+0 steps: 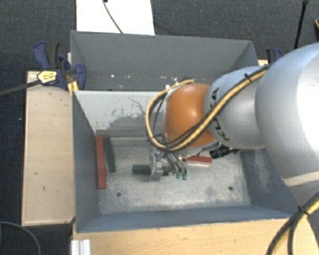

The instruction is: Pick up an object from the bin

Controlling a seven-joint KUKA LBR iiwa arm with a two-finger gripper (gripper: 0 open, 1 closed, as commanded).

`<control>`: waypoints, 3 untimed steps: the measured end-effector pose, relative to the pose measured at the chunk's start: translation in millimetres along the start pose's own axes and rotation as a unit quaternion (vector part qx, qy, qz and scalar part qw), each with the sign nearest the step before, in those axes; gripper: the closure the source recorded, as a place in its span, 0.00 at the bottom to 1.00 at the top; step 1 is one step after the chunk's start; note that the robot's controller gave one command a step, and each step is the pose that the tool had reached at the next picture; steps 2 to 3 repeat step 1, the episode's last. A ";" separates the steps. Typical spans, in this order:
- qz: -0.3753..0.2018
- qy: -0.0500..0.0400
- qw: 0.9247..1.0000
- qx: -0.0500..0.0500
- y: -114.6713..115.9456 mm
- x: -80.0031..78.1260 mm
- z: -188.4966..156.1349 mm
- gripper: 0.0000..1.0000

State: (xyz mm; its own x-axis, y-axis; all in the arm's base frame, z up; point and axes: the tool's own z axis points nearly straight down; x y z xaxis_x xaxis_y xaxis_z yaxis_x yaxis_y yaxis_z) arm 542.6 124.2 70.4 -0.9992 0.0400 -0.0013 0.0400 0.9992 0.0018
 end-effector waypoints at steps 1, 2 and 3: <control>-0.128 -0.004 0.992 0.001 -27.2 14.3 -131.3 1.00; -0.128 -0.004 0.992 0.001 -27.2 14.3 -131.3 1.00; -0.128 -0.004 0.992 0.001 -27.2 14.3 -131.3 1.00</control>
Offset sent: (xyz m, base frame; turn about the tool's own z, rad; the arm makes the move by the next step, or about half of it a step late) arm -0.0175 -0.0263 0.1276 -0.2583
